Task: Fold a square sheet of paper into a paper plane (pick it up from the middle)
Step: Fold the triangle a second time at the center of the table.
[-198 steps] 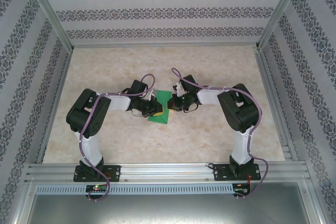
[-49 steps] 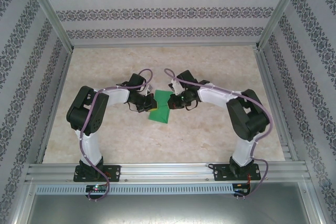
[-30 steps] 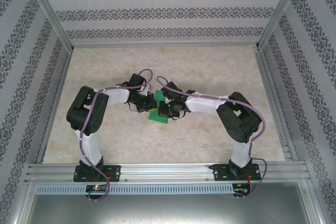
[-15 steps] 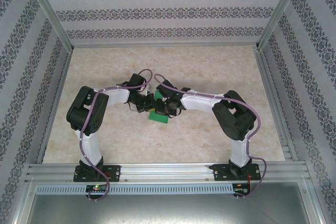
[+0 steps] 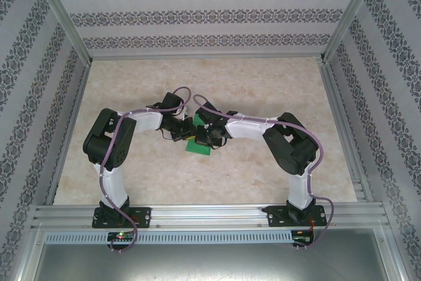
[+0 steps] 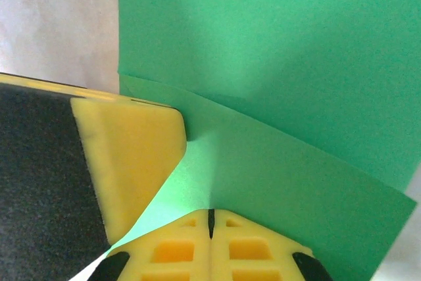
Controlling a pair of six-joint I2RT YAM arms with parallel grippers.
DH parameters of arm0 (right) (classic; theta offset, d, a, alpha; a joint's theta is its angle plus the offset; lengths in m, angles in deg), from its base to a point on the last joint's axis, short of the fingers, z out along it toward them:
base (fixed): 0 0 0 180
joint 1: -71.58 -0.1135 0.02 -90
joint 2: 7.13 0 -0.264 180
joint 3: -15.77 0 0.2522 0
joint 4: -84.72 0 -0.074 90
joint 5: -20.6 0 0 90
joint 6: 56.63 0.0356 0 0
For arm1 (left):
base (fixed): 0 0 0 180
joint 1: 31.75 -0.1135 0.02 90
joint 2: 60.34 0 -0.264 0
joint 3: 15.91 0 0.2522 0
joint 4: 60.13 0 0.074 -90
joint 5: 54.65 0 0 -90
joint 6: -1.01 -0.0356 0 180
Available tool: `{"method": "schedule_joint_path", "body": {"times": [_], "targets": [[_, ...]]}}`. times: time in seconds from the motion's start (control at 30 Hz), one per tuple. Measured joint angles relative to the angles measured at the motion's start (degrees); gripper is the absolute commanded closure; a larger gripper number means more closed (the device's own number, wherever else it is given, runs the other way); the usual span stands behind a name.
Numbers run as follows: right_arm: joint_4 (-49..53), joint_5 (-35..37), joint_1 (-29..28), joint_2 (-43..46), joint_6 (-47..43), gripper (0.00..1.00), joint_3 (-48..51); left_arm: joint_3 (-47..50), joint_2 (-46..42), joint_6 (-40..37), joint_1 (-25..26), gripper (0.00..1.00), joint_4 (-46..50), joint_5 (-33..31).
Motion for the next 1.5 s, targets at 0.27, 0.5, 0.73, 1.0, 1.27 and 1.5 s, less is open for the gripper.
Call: {"method": "schedule_joint_path", "body": {"times": [0.27, 0.5, 0.73, 1.0, 1.27, 1.5], "targets": [[-0.4, -0.5, 0.0, 0.3, -0.8, 1.00, 1.2, 0.0, -0.2, 0.3, 0.3, 1.00, 0.2, -1.2], [-0.8, -1.2, 0.0, 3.4, -1.9, 1.00, 5.5, 0.1, -0.2, 0.7, 0.3, 1.00, 0.2, -1.4], [-1.7, -1.8, 0.0, 7.7, -1.9, 1.00, 11.4, 0.1, -0.2, 1.0, 0.3, 1.00, 0.2, -1.5], [1.1, -2.3, 0.0, 12.2, -2.1, 1.00, 15.5, 0.1, -0.3, 1.2, 0.3, 1.00, 0.2, -1.4], [0.7, -2.9, 0.0, 13.2, -3.5, 1.00, 11.9, 0.1, -0.3, 1.3, 0.3, 1.00, 0.2, -1.3], [-4.9, -4.3, 0.0, 4.7, -3.3, 1.00, 5.4, 0.1, -0.3, 1.4, 0.3, 1.00, 0.2, -1.3]]}}
